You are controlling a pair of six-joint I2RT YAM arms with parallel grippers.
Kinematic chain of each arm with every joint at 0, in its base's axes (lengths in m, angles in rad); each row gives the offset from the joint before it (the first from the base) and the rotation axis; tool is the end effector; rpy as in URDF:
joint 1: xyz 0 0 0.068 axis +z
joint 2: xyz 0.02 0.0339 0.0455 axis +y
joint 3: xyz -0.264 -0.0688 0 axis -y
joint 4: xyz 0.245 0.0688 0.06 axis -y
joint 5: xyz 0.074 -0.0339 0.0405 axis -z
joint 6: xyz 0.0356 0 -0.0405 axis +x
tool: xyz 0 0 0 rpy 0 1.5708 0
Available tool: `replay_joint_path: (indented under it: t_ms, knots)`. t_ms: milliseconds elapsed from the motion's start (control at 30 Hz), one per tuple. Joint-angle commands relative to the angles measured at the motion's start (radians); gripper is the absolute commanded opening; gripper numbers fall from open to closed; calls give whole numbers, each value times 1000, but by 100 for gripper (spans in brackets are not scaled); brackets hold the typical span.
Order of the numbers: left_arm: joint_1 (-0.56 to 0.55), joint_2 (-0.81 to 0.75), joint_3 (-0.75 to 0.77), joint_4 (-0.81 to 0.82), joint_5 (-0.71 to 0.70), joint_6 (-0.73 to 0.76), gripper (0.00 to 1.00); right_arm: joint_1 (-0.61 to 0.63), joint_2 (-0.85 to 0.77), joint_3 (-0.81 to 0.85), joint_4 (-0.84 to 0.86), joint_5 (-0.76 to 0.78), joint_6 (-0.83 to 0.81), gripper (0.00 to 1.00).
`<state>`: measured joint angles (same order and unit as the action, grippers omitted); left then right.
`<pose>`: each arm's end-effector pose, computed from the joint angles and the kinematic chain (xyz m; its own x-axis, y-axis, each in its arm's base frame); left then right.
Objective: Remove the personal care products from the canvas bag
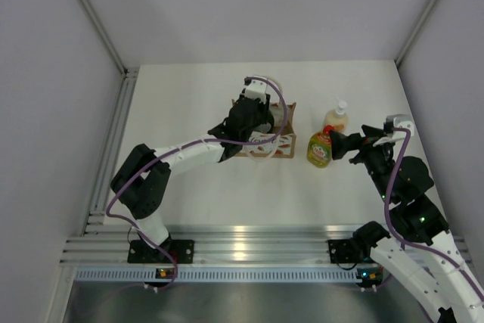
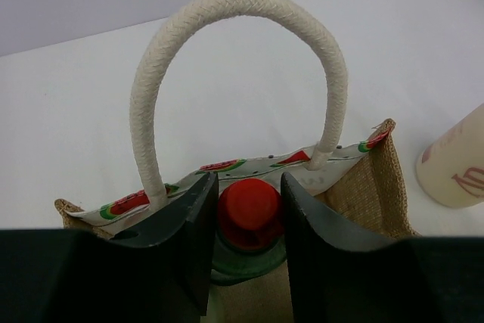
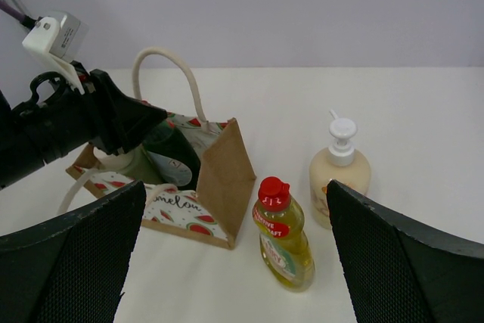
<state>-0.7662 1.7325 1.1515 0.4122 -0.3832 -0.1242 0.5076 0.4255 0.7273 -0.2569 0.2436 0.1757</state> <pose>0.3016 -0.2717 0.2718 -0.1669 0.0011 -0.9860 0.3596 0.9312 -0.0598 0.0951 0.0431 0.3575 -0.0070 0.1902 -0.9817 -0.2640 0.9466 0.1853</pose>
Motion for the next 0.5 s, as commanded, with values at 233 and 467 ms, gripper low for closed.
replay_joint_path:
  t_ms: [233, 467]
  knots:
    - [-12, -79, 45, 100, 12, -46, 0, 3, -13, 26, -13, 25, -15, 100]
    - [-12, -97, 53, 103, 15, -49, 0, 3, -22, 23, -13, 36, -18, 100]
